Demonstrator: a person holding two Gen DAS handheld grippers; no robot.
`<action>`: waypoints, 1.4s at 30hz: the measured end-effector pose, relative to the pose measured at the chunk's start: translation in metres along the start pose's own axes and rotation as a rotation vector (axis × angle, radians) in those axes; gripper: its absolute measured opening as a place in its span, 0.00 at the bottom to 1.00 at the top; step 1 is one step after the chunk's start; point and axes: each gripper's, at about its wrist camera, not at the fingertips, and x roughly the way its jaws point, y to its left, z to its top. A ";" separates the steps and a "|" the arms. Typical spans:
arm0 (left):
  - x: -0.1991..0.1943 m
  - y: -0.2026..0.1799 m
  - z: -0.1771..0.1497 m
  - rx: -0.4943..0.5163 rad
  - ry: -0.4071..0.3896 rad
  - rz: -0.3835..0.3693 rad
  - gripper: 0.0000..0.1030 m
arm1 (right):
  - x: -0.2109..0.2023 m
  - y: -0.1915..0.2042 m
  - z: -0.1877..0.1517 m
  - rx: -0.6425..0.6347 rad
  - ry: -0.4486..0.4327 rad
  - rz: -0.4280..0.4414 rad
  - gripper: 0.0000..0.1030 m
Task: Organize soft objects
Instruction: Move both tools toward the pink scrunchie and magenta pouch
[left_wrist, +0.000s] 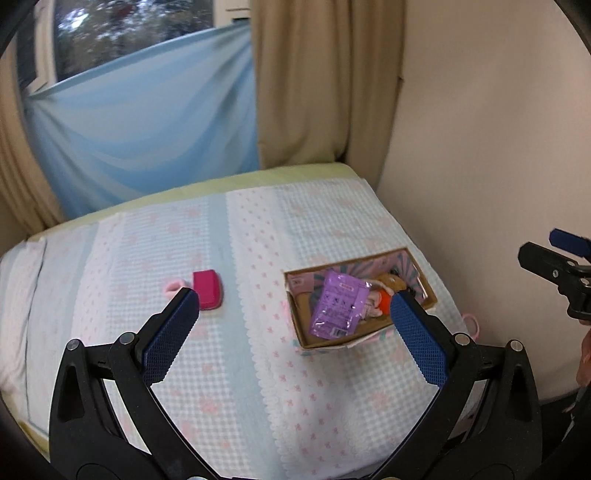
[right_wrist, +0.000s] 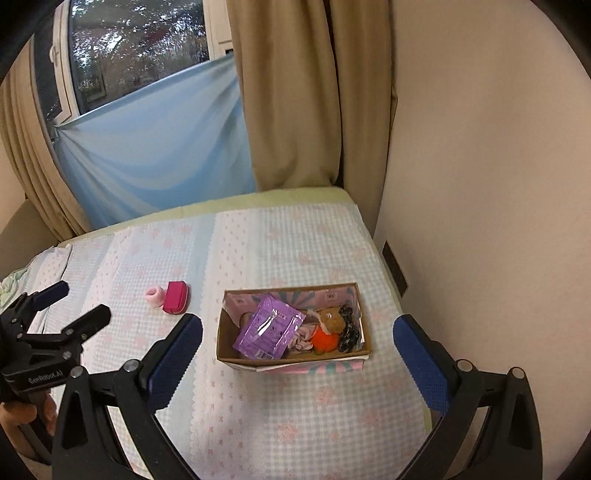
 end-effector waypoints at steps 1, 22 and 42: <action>-0.005 0.005 -0.001 -0.012 -0.007 0.013 1.00 | -0.003 0.004 0.001 -0.012 -0.011 0.002 1.00; 0.076 0.223 -0.026 -0.154 0.052 0.090 1.00 | 0.113 0.184 0.007 -0.036 0.035 0.132 1.00; 0.351 0.333 -0.082 -0.260 0.276 -0.030 1.00 | 0.368 0.314 -0.063 -0.160 0.140 0.075 1.00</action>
